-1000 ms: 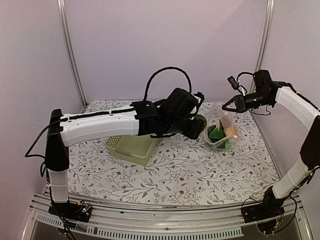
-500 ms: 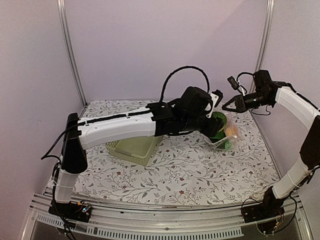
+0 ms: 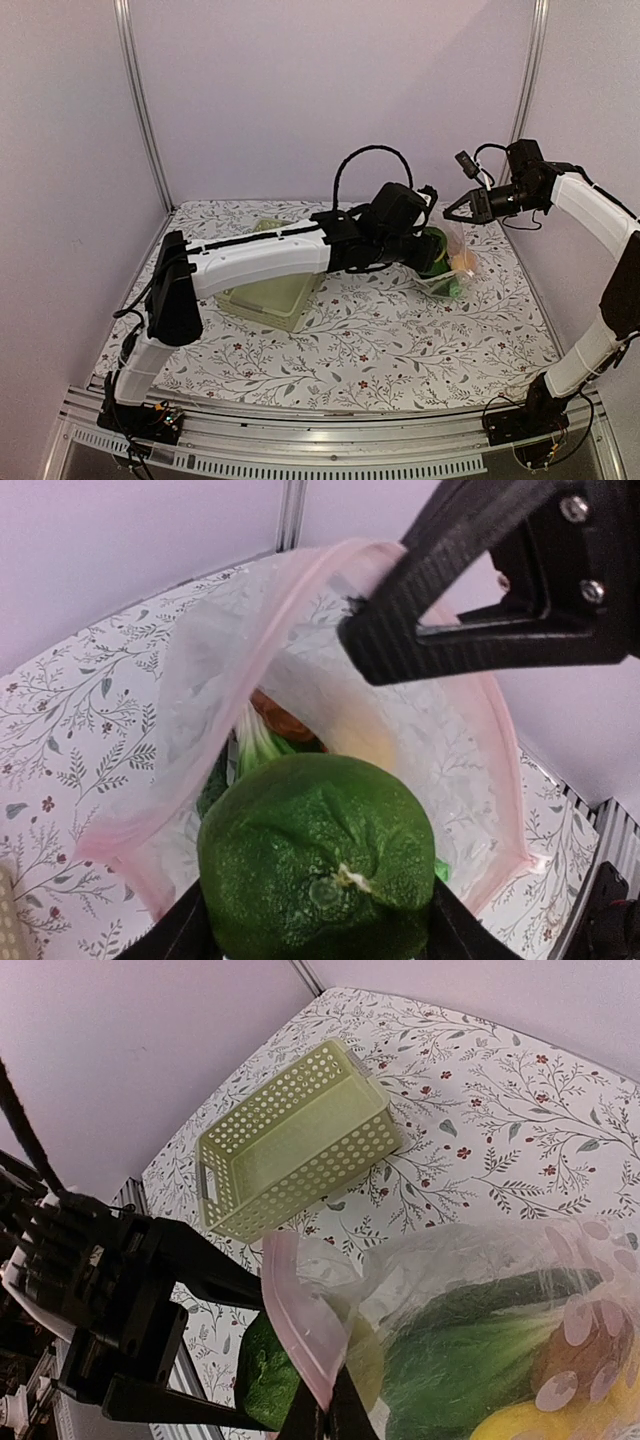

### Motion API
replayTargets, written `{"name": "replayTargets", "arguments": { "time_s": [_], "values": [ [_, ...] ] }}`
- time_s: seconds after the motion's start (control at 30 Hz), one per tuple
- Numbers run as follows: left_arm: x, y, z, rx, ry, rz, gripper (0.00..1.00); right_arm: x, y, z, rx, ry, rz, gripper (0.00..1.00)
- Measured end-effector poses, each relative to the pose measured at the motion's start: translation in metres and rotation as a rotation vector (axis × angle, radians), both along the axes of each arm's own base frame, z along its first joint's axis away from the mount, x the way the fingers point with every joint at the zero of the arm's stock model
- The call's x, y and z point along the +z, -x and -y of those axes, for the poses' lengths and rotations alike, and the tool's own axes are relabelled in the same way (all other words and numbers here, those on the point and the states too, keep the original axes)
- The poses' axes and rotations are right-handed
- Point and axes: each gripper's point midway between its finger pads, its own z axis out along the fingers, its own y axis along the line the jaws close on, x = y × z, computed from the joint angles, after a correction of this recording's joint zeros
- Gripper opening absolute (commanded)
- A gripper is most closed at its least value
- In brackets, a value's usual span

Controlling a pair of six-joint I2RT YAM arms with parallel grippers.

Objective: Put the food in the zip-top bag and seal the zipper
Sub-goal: Place the fake fruit in the zipper food storage bag.

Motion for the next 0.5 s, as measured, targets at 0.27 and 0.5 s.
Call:
{"name": "replayTargets", "arguments": {
  "time_s": [0.27, 0.5],
  "values": [
    [-0.002, -0.030, 0.006, 0.068, 0.061, -0.015, 0.69, 0.004, 0.002, -0.002, 0.007, -0.016, -0.001, 0.00],
    [-0.009, -0.033, 0.006, 0.086, 0.056, -0.026, 0.90, 0.008, 0.002, -0.003, 0.012, -0.028, -0.002, 0.00]
  ]
}}
